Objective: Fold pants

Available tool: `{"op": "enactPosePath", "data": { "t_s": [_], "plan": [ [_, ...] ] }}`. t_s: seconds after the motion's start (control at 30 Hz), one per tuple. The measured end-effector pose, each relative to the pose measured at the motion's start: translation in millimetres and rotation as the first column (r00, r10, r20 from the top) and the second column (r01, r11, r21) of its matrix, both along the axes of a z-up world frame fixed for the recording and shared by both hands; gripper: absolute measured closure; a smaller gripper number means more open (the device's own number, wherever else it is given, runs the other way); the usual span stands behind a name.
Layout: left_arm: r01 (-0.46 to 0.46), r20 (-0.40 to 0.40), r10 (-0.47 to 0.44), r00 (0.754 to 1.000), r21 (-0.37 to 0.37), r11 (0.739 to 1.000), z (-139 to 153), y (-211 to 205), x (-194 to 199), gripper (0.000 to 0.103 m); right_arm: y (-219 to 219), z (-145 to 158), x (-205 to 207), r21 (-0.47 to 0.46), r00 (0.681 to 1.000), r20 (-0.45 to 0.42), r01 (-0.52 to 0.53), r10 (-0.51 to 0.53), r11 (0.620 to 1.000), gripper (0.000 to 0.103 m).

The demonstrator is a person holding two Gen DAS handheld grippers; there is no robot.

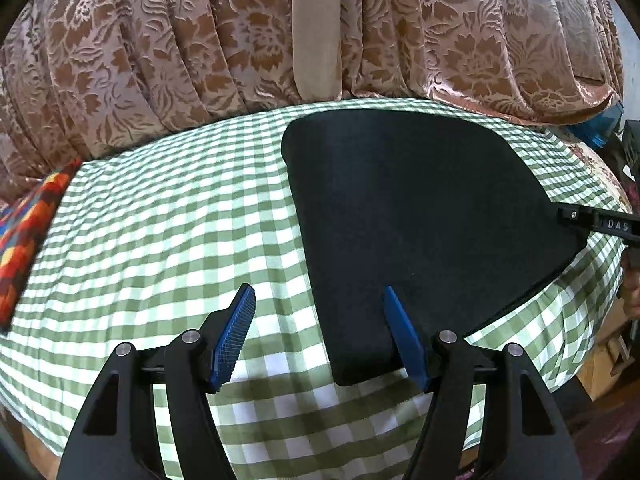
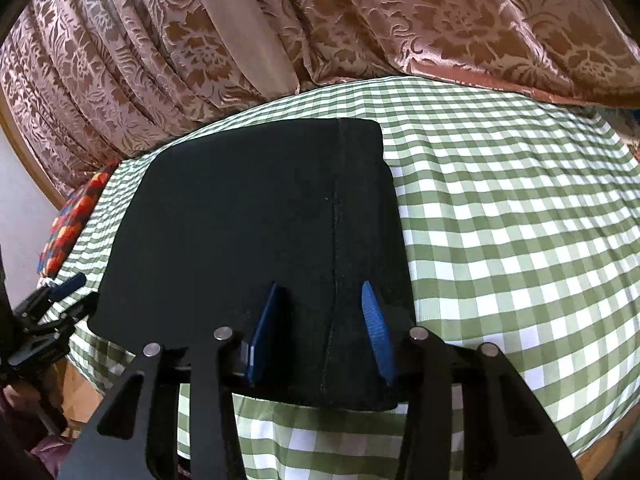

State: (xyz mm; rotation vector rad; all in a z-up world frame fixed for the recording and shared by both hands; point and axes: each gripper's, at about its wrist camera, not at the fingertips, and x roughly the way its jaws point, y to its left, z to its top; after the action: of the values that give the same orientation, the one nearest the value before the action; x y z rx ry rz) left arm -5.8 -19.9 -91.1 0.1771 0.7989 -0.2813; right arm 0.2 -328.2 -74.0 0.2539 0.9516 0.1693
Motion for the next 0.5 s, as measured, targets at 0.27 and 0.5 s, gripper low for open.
{"op": "enactPosePath", "data": {
  "t_s": [0.27,0.5],
  "plan": [
    [0.000,0.032,0.001,0.999,-0.036,0.999,18.4,0.7,6.3,0.032,-4.7,11.2,2.3,0.027,1.000,0.000,0.031,-0.031,0.999,0.050],
    [-0.008,0.039,0.010,0.999,-0.059,0.998,24.6,5.6,21.0,0.031,-15.4,17.8,11.8,0.067,0.999,0.001,0.050,-0.050,0.996,0.043]
  ]
}}
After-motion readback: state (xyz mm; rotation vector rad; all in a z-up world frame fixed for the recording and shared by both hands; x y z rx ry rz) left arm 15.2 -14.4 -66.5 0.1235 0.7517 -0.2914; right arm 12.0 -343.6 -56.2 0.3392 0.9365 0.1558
